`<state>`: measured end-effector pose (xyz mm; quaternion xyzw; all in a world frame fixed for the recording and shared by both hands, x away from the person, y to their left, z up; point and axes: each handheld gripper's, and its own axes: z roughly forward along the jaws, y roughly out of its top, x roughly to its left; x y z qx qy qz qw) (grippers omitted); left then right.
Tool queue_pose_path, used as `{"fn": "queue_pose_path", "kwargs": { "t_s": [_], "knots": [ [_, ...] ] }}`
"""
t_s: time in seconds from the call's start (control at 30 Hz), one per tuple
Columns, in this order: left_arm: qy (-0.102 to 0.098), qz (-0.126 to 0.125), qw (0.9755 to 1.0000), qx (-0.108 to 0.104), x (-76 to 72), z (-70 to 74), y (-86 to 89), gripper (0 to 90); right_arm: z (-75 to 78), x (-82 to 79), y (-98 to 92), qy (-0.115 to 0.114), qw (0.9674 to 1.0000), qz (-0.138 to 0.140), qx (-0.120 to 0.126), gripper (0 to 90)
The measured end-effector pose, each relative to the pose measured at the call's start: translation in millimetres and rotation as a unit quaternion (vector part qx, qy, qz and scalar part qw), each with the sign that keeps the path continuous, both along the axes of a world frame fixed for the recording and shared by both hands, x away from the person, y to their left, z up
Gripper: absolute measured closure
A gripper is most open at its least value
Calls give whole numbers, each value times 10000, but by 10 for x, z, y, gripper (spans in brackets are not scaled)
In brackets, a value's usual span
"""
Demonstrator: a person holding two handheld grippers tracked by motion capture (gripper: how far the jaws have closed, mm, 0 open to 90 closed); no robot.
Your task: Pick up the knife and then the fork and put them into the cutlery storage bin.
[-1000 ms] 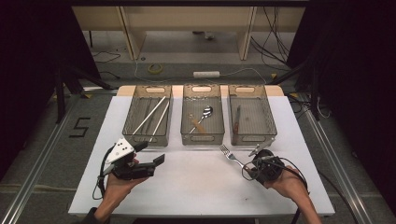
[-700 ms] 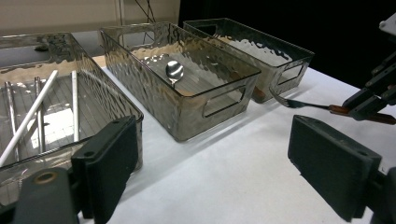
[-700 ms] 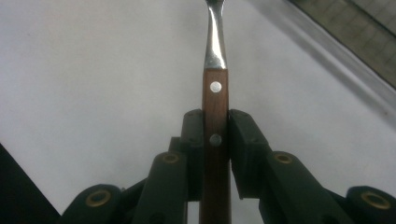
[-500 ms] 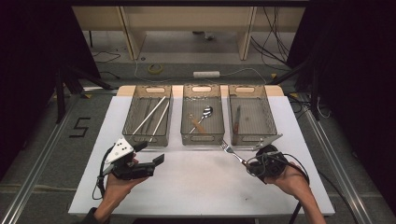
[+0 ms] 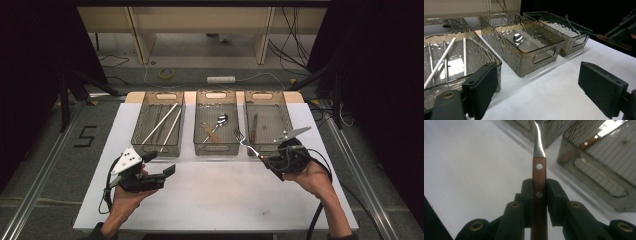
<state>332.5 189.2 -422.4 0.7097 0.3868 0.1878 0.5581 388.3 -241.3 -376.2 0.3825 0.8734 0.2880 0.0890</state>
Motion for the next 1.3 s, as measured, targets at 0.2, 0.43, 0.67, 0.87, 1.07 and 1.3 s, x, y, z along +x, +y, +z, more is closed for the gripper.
{"fn": "queue_pose_path", "kwargs": {
  "t_s": [0.2,0.43,0.67,0.87,1.07,1.3],
  "knots": [
    [-1,12,10000,-21,-1,2,10,157,86,222,30,-29,9998,-135,114,773],
    [-6,5,10000,-11,-4,3,6,158,228,457,51,-117,9992,-307,213,772],
    [-6,10,10000,-19,-7,3,8,157,305,730,63,-153,9977,-577,311,772],
    [-13,5,10000,-22,-8,2,8,158,311,927,91,-79,9966,-778,263,772],
    [-15,12,10000,-34,-7,2,16,157,291,1098,102,-28,9943,-1045,215,772],
    [-16,-6,10000,-21,-7,2,14,157,182,1261,39,44,9894,-1447,91,772]
  ]
}}
